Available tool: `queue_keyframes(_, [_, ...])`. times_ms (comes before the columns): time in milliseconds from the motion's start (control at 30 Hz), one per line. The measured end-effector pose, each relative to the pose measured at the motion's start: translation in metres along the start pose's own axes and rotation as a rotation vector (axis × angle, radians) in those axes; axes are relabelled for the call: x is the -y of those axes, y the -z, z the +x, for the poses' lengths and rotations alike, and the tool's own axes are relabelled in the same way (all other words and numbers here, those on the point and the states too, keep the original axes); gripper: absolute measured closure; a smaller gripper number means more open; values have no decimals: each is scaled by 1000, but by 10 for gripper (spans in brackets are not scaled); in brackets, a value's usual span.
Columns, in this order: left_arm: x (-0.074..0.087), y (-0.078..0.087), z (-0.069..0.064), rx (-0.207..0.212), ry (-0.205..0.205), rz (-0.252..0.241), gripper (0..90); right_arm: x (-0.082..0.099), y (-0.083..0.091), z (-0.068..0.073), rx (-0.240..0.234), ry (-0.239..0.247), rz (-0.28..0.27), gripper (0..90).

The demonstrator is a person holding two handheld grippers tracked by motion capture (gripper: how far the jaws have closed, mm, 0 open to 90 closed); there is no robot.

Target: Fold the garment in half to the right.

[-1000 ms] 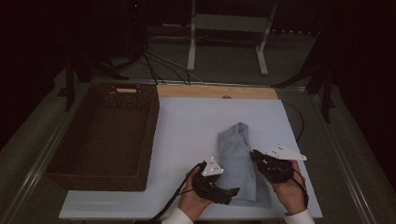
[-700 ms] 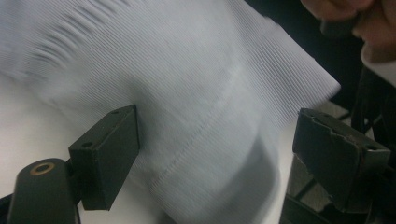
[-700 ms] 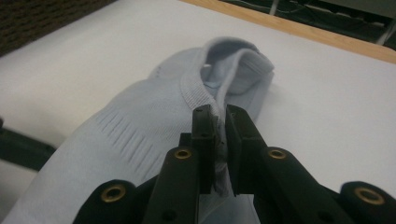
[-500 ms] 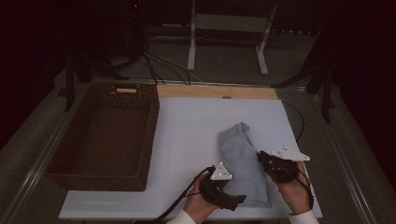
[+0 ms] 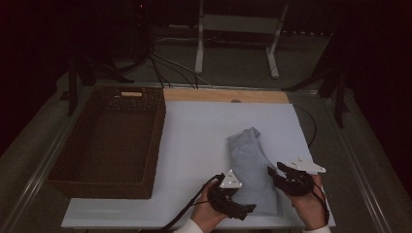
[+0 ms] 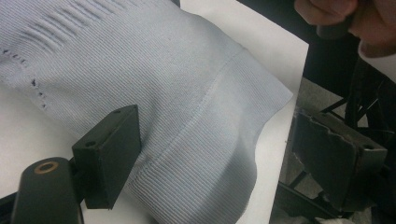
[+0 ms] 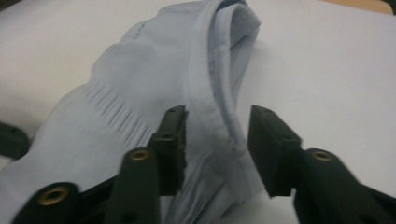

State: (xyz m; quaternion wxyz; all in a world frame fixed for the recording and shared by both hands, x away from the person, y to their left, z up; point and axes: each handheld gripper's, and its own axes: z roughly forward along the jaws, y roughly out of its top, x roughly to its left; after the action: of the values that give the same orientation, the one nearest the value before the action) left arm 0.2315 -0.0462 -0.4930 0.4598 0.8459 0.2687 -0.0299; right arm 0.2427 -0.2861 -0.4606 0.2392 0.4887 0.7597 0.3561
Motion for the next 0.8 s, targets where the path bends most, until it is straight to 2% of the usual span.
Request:
queue_keyframes(133, [0, 0, 0, -1, 0, -1, 172, 11, 5, 3, -37, -37, 26, 515])
queue_keyframes(267, [0, 0, 0, 1, -3, 1, 172, 23, 7, 8, -85, -45, 74, 563])
queue_keyframes(333, [1, 0, 0, 2, -4, 4, 173, 26, 6, 10, -91, -38, 104, 628])
queue_keyframes(467, [2, 1, -1, 9, -10, 6, 178, 29, 1, 13, -95, -27, 147, 859])
queue_keyframes(533, [3, 2, 0, 8, -12, 5, 181, 29, 2, 14, -86, -12, 144, 890])
queue_keyframes(667, [3, 11, 1, -54, -19, -50, 196, 27, 9, 11, -50, -17, 107, 895])
queue_keyframes(800, [3, 19, 12, -104, 22, -68, 178, 27, 14, 3, -28, -37, 90, 897])
